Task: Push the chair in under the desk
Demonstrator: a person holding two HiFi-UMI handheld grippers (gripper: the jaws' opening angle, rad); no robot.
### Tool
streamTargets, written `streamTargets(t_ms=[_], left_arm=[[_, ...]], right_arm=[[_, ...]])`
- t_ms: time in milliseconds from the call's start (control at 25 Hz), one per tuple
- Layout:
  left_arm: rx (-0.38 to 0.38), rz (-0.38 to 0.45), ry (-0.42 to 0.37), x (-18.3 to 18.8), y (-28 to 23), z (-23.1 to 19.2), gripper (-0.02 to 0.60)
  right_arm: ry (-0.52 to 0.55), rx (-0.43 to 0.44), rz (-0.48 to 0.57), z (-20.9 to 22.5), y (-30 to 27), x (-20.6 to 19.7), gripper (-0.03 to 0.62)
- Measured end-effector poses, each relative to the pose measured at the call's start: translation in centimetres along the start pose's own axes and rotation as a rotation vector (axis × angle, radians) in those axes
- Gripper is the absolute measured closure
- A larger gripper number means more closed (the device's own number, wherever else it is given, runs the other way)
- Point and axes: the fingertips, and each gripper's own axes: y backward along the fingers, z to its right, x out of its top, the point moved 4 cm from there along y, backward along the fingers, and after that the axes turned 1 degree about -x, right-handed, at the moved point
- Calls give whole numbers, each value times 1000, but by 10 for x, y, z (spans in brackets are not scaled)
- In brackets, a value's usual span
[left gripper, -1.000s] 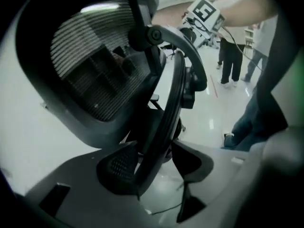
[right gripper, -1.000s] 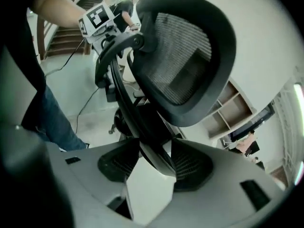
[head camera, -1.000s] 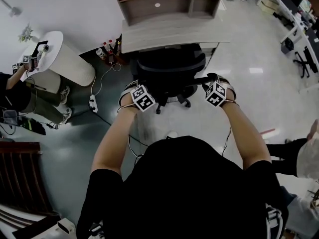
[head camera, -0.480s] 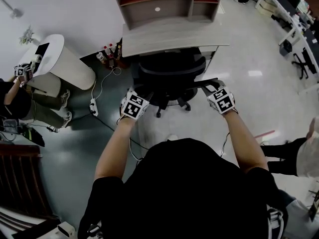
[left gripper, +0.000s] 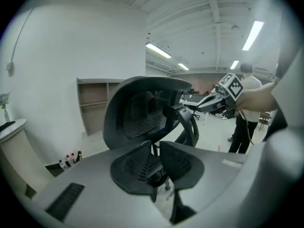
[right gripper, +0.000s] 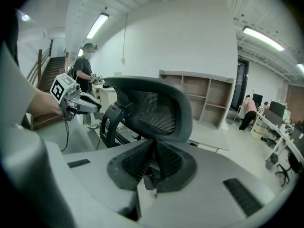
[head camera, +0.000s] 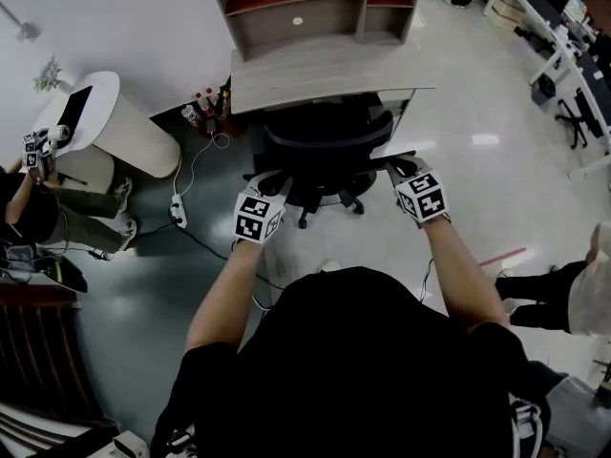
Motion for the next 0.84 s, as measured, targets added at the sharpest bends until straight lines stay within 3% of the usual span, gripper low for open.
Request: streamTargets(t_ms=[240,840], left_arm=[[47,66,-15,11,3,-6,554],[33,75,-15,19,-8,-20,560]], right_arm=[[-57,-18,36,1,1,8,588],[-173,-49,62,10,-5,12,594]])
